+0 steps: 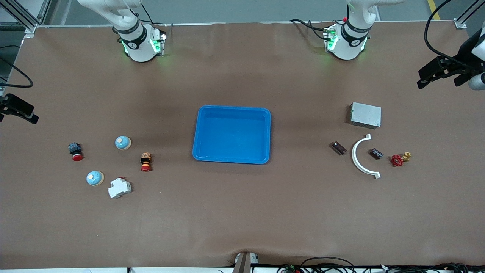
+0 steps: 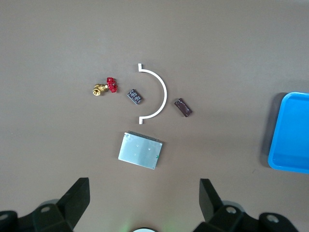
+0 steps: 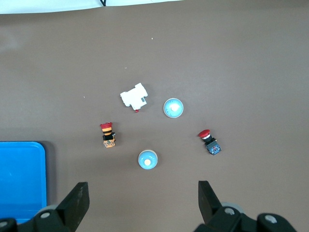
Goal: Place electrolytic capacitor and blue bell in tray
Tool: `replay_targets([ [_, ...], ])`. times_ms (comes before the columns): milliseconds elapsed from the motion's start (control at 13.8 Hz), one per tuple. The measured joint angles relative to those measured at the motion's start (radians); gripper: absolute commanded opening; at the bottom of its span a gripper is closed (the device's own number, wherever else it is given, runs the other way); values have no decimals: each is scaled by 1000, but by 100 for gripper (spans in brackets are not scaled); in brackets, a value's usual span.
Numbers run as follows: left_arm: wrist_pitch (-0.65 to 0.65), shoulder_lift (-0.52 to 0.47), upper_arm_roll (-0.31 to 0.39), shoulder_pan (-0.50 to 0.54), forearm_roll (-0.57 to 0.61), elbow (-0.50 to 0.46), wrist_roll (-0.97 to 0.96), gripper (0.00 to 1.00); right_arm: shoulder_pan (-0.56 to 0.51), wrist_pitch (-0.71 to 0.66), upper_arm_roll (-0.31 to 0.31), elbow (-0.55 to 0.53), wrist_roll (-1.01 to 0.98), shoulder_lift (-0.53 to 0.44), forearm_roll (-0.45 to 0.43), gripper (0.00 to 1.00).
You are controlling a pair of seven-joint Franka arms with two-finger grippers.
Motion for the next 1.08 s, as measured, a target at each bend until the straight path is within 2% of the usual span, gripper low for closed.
replay_targets([
  [505, -2, 7, 11, 3, 0, -1, 0, 100, 0, 0, 0, 0, 0, 0, 0, 100],
  [866, -1, 122, 11, 0, 0, -17, -12, 100, 1, -2, 1, 0, 0, 2, 0, 100],
  [1083, 91, 165, 5, -6, 0, -105, -69, 100, 2, -8, 3, -7, 0, 8, 0, 100],
])
